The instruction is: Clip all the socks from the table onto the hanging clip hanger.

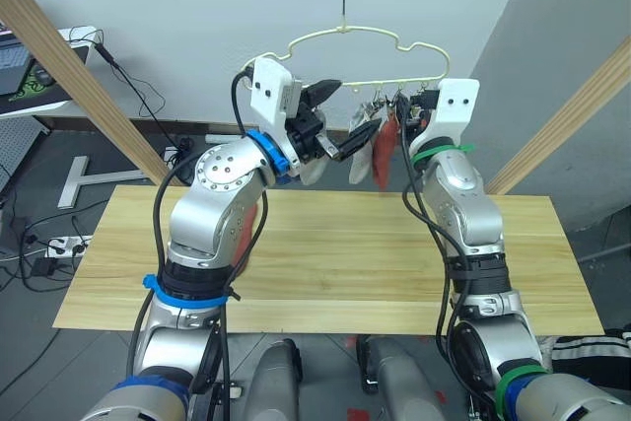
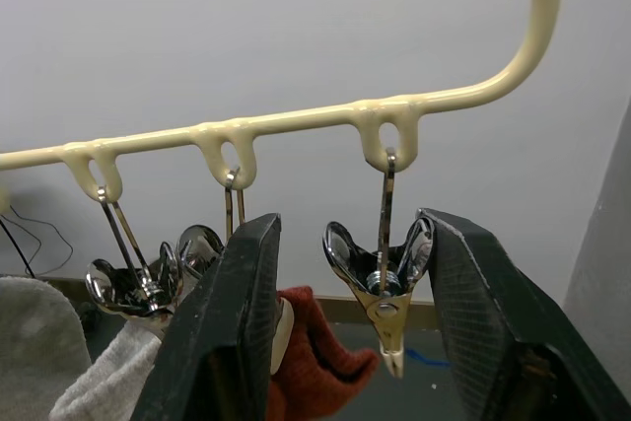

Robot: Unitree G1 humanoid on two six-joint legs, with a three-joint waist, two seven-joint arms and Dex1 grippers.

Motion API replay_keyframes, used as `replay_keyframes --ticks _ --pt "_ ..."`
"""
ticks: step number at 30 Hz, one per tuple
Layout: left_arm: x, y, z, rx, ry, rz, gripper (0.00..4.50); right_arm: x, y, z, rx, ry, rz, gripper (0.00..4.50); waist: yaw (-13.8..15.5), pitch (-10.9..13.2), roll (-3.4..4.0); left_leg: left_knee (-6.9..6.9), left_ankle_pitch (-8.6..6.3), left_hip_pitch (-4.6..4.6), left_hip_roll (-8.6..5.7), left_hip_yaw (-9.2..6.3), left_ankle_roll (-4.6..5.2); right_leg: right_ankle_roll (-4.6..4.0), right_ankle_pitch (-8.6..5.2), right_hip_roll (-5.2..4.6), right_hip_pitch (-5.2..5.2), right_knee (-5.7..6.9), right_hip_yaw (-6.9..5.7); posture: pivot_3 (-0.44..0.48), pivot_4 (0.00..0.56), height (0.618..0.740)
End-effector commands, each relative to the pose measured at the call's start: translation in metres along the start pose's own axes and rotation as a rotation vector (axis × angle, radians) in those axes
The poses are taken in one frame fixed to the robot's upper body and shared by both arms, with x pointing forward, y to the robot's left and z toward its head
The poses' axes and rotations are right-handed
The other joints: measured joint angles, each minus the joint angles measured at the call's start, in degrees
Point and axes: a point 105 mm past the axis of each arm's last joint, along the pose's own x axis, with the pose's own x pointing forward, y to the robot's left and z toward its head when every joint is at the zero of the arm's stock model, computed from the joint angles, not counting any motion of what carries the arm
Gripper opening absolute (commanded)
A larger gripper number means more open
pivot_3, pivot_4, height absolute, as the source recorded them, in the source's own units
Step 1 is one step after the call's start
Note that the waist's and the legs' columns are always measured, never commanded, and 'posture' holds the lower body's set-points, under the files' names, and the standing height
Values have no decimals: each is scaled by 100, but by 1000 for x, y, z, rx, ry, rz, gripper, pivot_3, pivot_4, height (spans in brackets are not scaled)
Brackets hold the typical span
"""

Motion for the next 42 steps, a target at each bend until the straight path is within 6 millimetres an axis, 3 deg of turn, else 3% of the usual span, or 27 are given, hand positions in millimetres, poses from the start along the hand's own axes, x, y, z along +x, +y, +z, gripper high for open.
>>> replay_keyframes --ticks 1,8,17,26,28,30,33,37,40,42 --pt "0 -3 16 16 -65 -13 4500 3 3 19 1 -72 1 2277 0 0 0 0 0 0 0 0 0 0 0 0 0 0 0 13 292 740" --pt "0 -6 16 15 -66 -19 4500 3 3 19 3 -75 4 2277 0 0 0 0 0 0 0 0 0 -1 0 0 0 0 -1 13 290 740" --pt "1 -10 15 7 -72 -26 4500 2 3 17 -13 -69 13 28 0 0 0 0 0 0 0 0 0 -2 1 0 0 0 -1 8 283 740" --pt "-5 -16 6 -30 -54 -12 4500 -1 -6 21 -61 -75 28 28 1 -1 1 1 0 0 0 0 0 -7 4 0 0 2 -1 5 278 740" --pt "-17 -11 -18 -126 0 57 4500 -1 -10 26 -119 -73 60 28 2 -1 2 0 0 0 1 0 -1 -16 10 -3 1 2 1 2 276 740" --pt "-38 -8 -54 -190 97 156 4500 -2 -10 22 -140 -28 109 28 -11 -2 2 -2 0 5 3 7 0 -17 10 -7 2 1 7 -2 275 740" --pt "-70 -9 -94 -156 226 216 4500 -6 -14 18 -133 21 146 28 -9 -2 1 -2 0 12 6 9 0 -18 11 -5 3 8 6 -7 276 740" --pt "-88 -3 -113 -145 277 280 4500 -9 -17 17 -133 42 154 28 36 -1 1 3 1 22 4 1 0 -1 -5 -3 2 40 1 -7 276 740" --pt "-152 37 -166 -92 493 537 4500 -14 -22 16 -155 67 176 28 23 -2 1 9 8 30 3 14 8 0 -6 -10 8 42 9 -9 281 740" --pt "-175 54 -179 -12 565 606 4500 -16 -24 16 -172 74 181 28 -14 -2 1 8 8 45 2 21 10 0 -6 -13 18 43 15 -17 287 740"
